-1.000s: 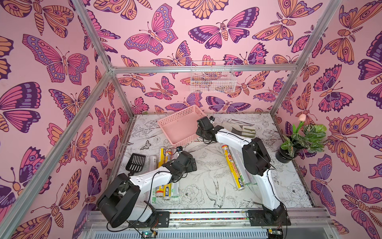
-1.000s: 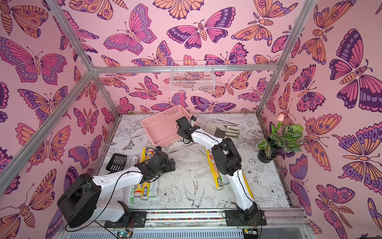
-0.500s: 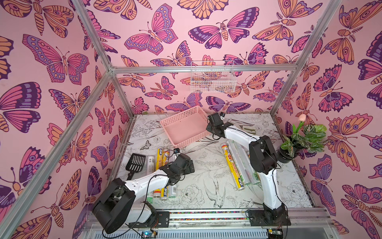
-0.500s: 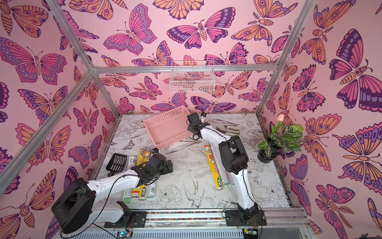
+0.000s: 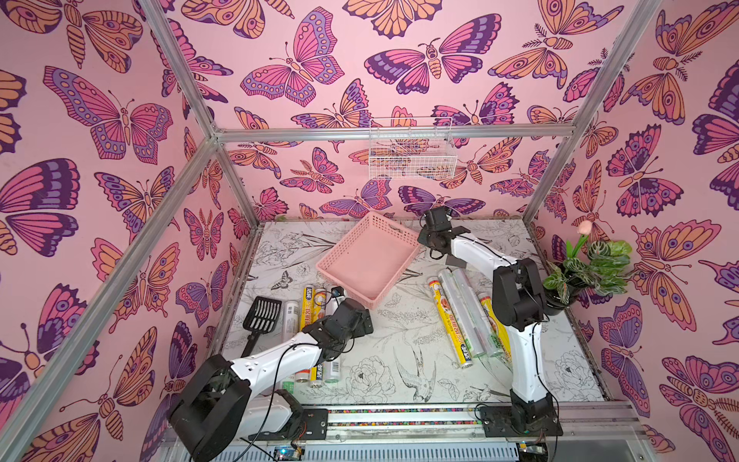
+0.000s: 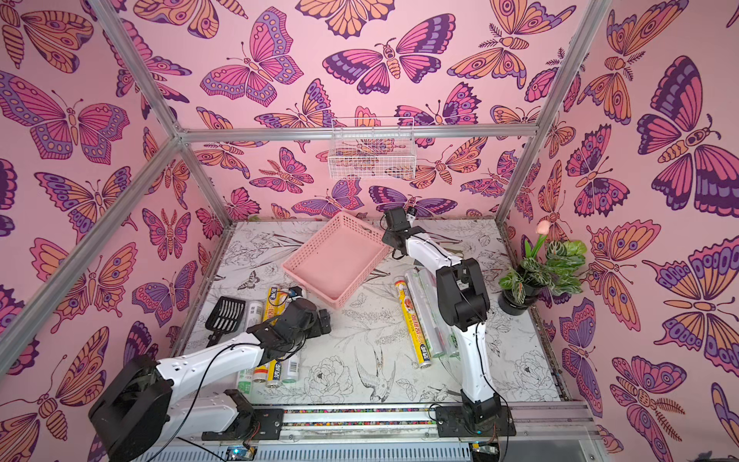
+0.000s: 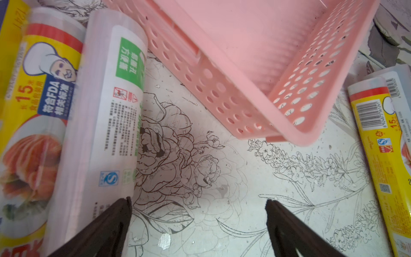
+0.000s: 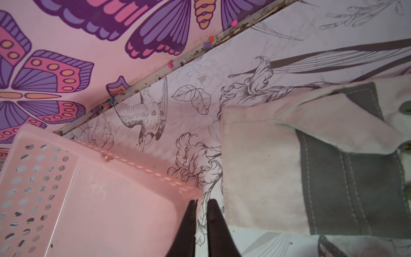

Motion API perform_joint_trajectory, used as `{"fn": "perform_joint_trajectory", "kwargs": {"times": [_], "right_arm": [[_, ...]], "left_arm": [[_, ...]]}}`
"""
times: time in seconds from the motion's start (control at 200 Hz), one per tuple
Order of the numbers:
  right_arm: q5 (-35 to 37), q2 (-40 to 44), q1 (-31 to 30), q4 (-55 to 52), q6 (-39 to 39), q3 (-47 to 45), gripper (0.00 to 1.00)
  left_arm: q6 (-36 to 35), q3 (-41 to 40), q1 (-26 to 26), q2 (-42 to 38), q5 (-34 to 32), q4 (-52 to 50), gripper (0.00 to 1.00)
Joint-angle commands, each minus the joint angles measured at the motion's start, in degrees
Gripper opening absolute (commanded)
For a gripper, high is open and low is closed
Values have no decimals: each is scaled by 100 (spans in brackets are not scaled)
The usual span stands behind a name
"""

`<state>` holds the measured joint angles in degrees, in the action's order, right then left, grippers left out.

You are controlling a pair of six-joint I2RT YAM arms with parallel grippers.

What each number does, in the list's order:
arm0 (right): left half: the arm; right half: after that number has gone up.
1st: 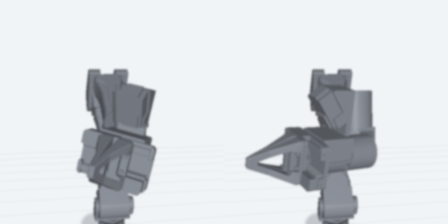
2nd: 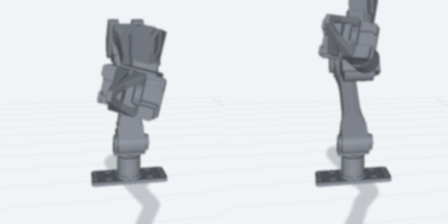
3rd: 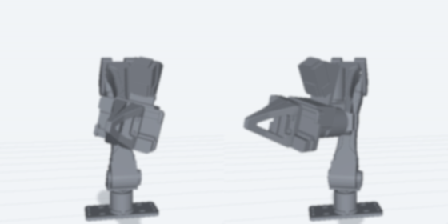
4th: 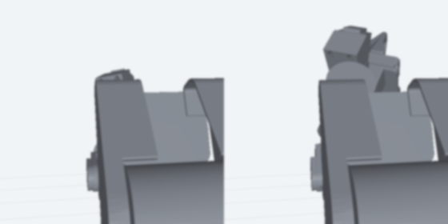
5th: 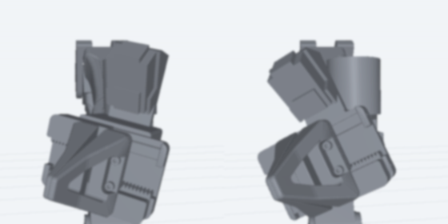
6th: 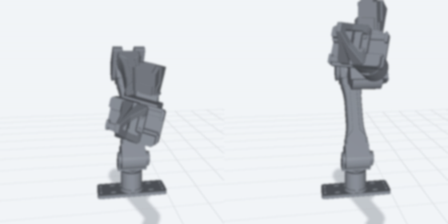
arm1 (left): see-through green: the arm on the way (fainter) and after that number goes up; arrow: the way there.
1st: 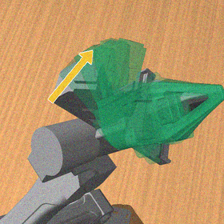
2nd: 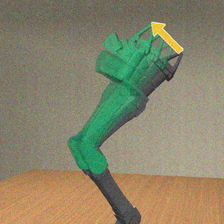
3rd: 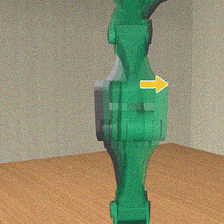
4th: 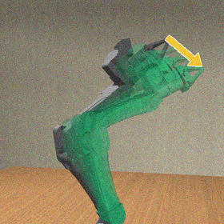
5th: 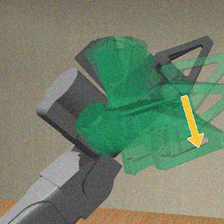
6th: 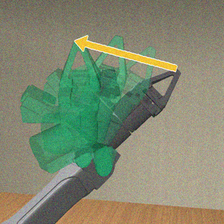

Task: Put the plastic wrap into the basket
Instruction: Move the plastic wrap to the center of the board.

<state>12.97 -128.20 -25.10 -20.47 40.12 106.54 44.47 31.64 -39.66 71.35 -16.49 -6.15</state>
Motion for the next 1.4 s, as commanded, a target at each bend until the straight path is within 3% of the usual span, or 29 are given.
{"fn": "perform_joint_trajectory", "kwargs": {"times": [0.0, 0.15, 0.371, 0.591, 0.751, 0.981, 1.392], "right_arm": [[-355, -147, 92, -537, -513, 405, 20], [-859, 594, -66, -1064, -400, 88, 41], [-868, 1662, -901, -41, 698, -1875, 51], [-1067, 1288, -1626, 261, 1316, -1942, 54], [-1232, 901, -1759, 456, 1621, -1780, 51], [-739, 709, -1719, 175, 1360, -1617, 31], [-509, 723, -780, -341, 608, -1316, 9]], "left_arm": [[104, -123, 56, -47, -336, -350, 100], [124, -82, 72, -103, -337, -342, 100], [100, 58, 70, -326, -219, -334, 100], [-2, 123, 105, -613, -170, -343, 100], [-17, 73, 116, -925, -205, -368, 100], [-26, -51, 146, -1344, -398, -444, 100], [48, -71, 178, -1323, -285, -501, 100]]}}
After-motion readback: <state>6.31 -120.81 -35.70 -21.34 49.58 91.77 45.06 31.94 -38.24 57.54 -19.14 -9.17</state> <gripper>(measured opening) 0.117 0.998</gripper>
